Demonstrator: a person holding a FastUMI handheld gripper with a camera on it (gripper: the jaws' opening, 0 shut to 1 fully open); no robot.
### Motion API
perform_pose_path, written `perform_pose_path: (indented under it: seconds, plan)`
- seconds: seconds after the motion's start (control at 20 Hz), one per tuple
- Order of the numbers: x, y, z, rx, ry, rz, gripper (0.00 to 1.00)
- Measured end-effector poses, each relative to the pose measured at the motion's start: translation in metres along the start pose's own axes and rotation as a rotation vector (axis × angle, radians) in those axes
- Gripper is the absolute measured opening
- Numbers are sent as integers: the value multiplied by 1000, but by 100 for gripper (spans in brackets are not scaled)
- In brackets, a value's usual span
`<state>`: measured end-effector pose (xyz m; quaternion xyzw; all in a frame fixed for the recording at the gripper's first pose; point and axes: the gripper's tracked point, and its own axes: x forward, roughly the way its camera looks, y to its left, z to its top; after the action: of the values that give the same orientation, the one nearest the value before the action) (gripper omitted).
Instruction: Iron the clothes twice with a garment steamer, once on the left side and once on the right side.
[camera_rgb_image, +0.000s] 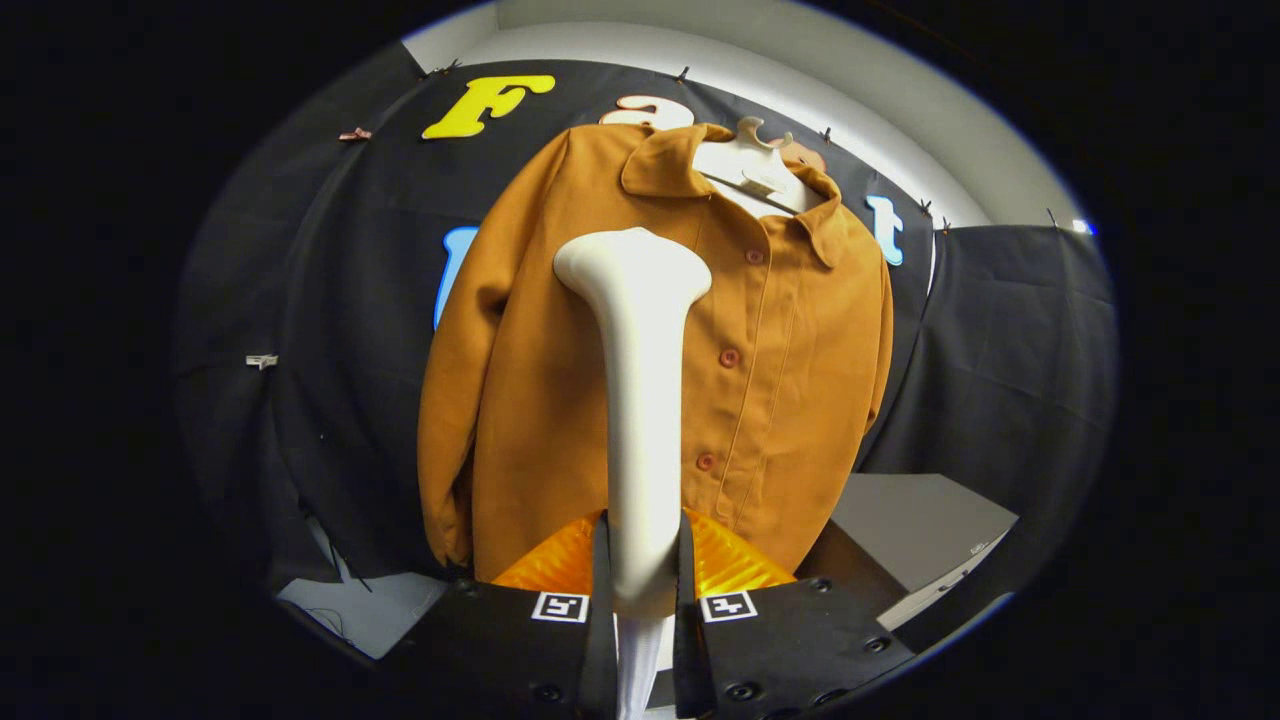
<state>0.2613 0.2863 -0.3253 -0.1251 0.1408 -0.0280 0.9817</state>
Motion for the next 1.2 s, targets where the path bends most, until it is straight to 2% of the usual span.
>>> perform_pose_path:
  seconds: [0.65,1.2]
  plan:
    - [-3,8,-111,34,235,30,26]
    - [-27,7,-169,29,377,95,26]
